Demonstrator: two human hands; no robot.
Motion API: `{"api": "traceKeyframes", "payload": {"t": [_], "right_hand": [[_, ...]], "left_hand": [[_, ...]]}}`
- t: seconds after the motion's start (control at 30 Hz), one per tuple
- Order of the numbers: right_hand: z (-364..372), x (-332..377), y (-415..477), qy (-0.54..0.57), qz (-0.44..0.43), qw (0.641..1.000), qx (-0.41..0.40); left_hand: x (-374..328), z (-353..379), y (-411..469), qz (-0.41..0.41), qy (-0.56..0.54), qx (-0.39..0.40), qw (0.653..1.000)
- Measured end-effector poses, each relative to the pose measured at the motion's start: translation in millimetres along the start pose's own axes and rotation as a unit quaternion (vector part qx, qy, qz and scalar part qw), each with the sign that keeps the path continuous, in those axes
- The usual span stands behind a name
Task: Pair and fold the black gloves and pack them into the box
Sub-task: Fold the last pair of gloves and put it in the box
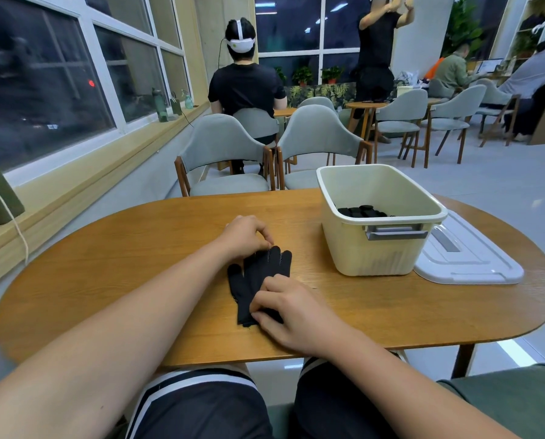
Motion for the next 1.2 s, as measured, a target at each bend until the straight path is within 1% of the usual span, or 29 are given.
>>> {"api": "traceKeyframes", "payload": {"t": [0.2,0.47,0.77,0.93,1.2], "right_hand": [[-0.1,-0.1,0.4,0.005,0.001,1.0,0.003],[1.0,-1.8,0.7,0.01,0.002,1.0,0.005],[1.4,-1.2,0.6,0.014,0.003,1.0,0.007],[1.6,-1.6,0.9,0.015,0.007,1.0,0.003],[-0.2,-1.4,0.6,0.013,0.007,1.0,0.002]], "left_hand": [[-4.4,12.5,-2.4,-0.002,0.01,0.024,1.0],[-9.8,1.5,-1.5,0.004,0.007,-0.01,1.0],[-0.3,5.9,5.6,-0.045,0.01,0.051,0.998],[-1.6,9.5,5.8,-0.031,0.005,0.023,0.999],[-8.2,16.6,5.0,-0.028,0.003,0.019,0.999]]}}
Point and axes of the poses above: each hand's wrist, its own y-axis towards the middle knuckle, its own z-axis out of the palm, x = y × z, the point moved 8 cm from there along y, towards the middle knuckle, and after that the axes turned 1 degree about -y, right-handed, at the moved point
